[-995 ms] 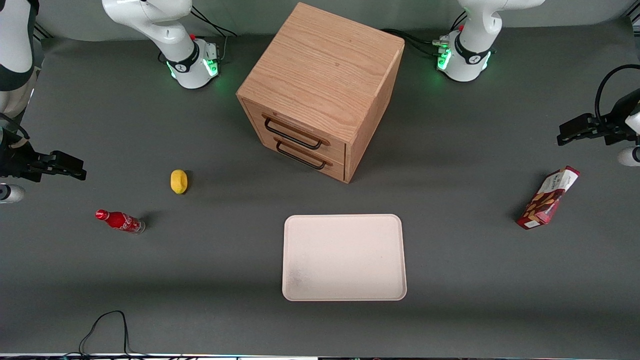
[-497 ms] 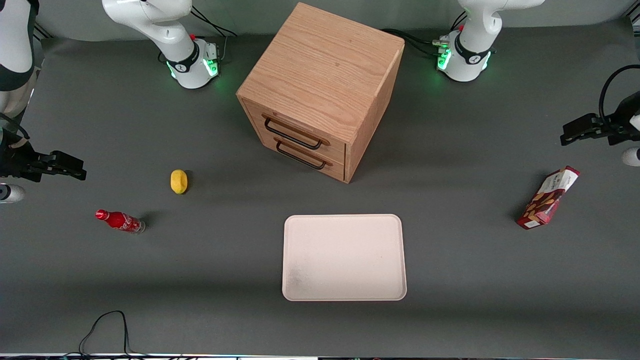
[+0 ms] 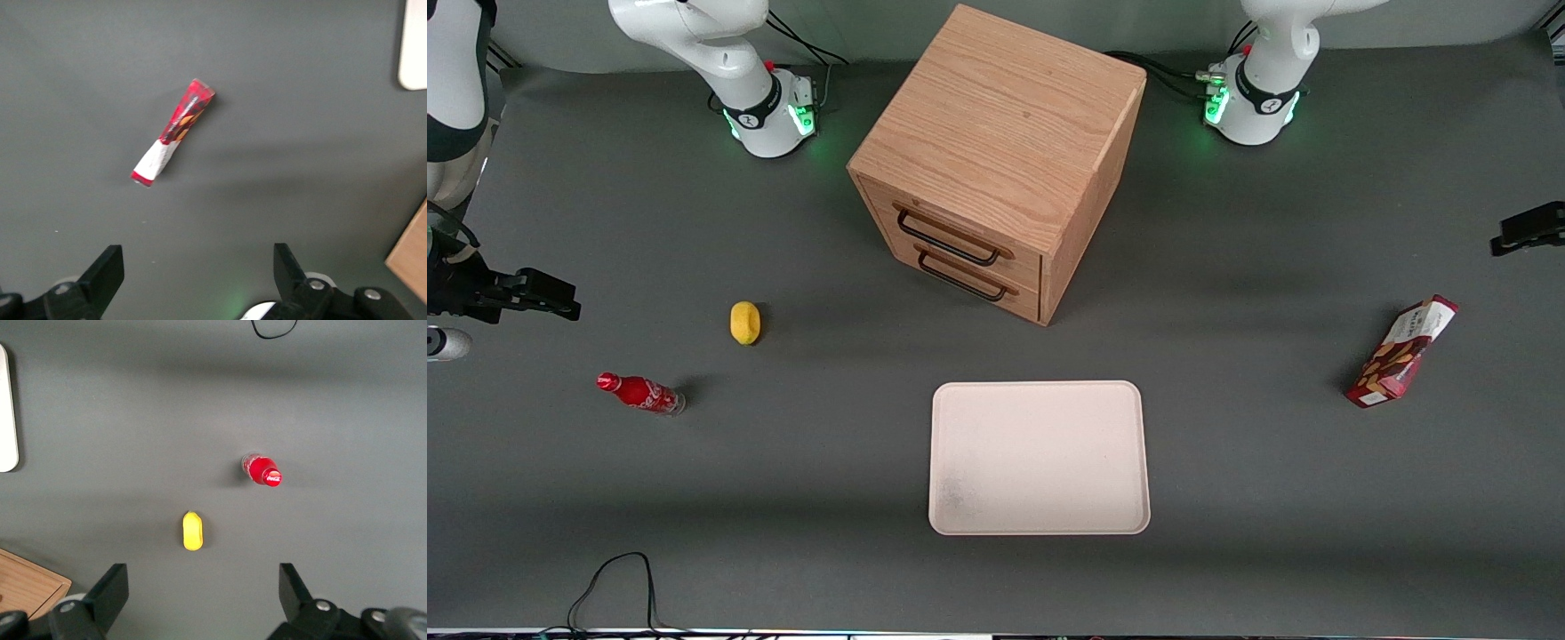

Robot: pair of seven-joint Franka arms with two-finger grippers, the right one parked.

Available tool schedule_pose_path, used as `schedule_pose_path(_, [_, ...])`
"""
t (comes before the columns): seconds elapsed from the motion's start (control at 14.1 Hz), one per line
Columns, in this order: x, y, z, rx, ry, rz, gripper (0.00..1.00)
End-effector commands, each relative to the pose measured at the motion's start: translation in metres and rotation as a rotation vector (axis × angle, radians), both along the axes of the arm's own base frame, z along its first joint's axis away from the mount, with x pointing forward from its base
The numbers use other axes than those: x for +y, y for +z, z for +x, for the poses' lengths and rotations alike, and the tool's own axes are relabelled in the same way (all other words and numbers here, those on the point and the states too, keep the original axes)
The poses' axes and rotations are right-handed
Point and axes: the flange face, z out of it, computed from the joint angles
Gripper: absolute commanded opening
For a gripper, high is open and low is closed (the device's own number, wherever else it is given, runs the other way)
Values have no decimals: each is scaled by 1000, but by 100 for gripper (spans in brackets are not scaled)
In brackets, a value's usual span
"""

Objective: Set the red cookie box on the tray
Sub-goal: 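Move the left gripper over the red tartan shortbread box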

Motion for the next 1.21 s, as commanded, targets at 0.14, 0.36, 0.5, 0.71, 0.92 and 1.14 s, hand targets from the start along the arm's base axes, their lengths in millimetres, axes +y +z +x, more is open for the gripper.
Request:
schedule_pose_path(0.14, [8, -4, -38, -30, -121, 19, 100])
schedule_pose_path(0.36, [8, -7, -34, -30, -363, 12, 100])
schedule_pose_path(0.5, [12, -9, -28, -52, -521, 7, 100])
schedule_pose_path(0.71, [17, -14, -23, -54, -715, 4, 100])
schedule_pose_path(0.92, [24, -45, -24, -26, -719, -18, 100])
schedule_pose_path(1.14, [38, -112, -31, -52, -713, -8, 100])
